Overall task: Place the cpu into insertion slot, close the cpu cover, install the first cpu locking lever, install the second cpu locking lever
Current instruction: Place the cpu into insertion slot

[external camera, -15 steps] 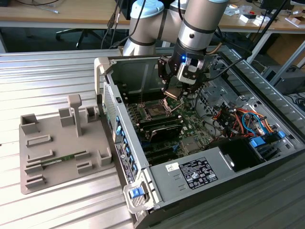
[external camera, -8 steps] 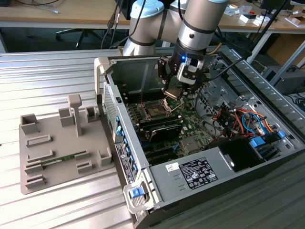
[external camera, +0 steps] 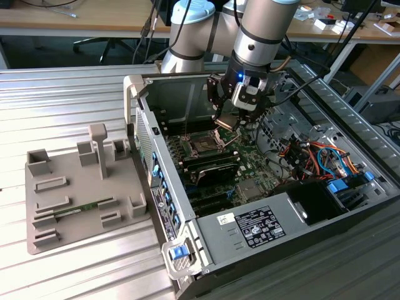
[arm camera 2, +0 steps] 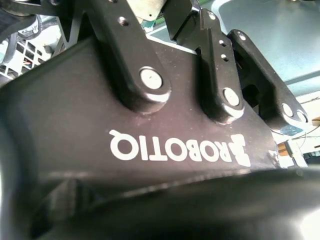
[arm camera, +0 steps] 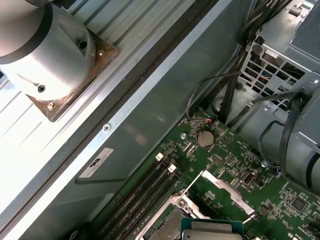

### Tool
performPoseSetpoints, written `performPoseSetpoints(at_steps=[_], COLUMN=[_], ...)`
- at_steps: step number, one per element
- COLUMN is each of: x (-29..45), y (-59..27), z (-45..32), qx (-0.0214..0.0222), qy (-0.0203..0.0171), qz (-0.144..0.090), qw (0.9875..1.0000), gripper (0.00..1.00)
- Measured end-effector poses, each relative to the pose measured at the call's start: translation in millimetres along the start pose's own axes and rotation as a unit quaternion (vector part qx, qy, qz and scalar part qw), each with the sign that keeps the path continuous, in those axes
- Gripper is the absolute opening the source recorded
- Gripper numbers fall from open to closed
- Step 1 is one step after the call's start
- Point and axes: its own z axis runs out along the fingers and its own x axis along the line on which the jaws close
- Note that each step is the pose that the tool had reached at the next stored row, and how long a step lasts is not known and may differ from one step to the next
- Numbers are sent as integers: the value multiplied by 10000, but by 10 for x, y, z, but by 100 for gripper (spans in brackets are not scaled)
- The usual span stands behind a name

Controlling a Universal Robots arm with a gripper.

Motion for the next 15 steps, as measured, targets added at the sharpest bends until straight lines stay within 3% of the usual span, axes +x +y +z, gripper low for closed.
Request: performPoseSetpoints(at_steps=[15], x=[0], y=[0], z=[4], qx=[0], qy=[-2], qz=[41], qw=[10000], gripper=[55])
